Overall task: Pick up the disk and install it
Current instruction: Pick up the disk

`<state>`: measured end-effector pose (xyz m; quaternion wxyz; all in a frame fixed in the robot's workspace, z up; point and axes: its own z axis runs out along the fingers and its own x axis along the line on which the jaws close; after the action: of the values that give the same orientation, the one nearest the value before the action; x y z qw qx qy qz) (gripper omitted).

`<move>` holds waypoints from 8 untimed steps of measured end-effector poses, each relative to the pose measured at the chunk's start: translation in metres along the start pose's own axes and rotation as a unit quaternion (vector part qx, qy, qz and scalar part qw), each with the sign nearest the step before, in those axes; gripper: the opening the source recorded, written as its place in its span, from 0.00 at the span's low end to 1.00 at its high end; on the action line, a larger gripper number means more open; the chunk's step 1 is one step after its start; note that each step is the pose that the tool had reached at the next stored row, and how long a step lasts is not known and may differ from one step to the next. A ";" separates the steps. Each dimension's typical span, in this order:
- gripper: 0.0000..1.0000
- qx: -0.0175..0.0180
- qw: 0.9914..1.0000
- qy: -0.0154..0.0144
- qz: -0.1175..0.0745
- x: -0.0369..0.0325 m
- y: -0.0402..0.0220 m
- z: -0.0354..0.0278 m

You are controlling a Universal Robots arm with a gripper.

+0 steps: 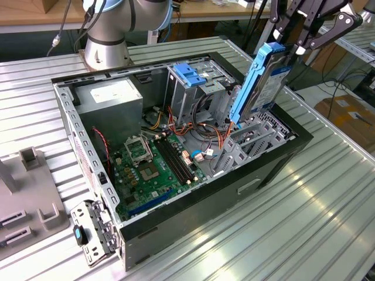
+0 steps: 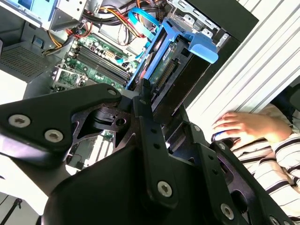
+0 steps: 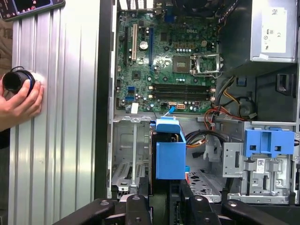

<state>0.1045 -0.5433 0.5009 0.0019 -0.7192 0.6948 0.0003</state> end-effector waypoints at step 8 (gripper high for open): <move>0.35 0.000 1.000 0.001 0.000 0.0013 -0.0009 0.0096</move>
<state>0.1054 -0.5445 0.4913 0.0013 -0.7191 0.6949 -0.0003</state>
